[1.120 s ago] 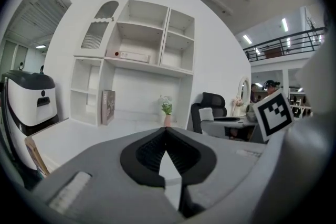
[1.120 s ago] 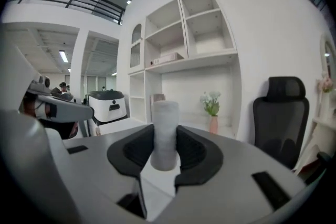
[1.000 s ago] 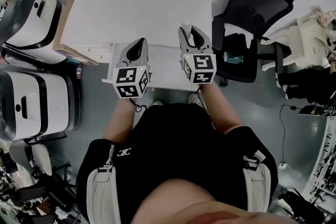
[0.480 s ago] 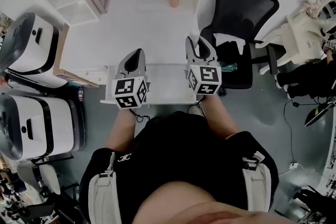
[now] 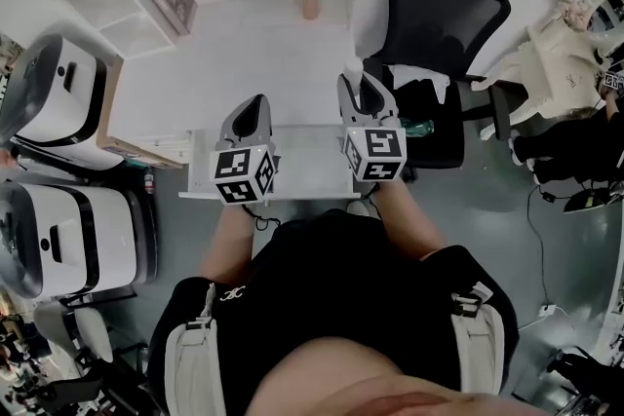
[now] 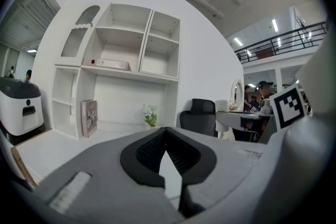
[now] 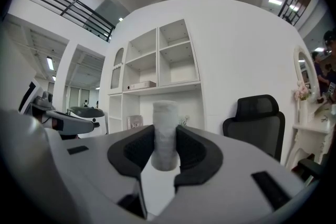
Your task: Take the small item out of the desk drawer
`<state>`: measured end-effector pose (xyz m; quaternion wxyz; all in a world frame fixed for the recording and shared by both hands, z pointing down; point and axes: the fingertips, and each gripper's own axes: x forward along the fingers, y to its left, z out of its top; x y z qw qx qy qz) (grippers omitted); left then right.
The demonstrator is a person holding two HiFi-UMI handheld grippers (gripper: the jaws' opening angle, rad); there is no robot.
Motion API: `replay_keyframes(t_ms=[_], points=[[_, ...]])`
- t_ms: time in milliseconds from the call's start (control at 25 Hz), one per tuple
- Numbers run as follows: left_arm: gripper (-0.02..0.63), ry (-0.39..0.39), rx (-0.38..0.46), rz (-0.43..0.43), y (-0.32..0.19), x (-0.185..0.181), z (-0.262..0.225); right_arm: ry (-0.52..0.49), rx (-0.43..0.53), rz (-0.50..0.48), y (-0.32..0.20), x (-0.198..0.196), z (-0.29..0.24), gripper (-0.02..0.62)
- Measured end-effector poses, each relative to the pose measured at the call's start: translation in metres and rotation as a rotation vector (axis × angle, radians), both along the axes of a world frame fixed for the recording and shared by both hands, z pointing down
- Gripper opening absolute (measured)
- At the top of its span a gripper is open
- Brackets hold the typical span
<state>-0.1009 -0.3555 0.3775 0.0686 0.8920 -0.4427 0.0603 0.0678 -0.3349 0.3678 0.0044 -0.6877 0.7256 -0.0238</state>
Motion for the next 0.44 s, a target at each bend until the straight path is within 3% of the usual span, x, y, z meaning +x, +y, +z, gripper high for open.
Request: replay_keyframes(t_ms=[440], points=[[0.015, 0.0, 0.004, -0.014, 0.004, 0.018, -0.002, -0.018, 0.004, -0.03, 0.002, 0.014, 0.001, 0.115]])
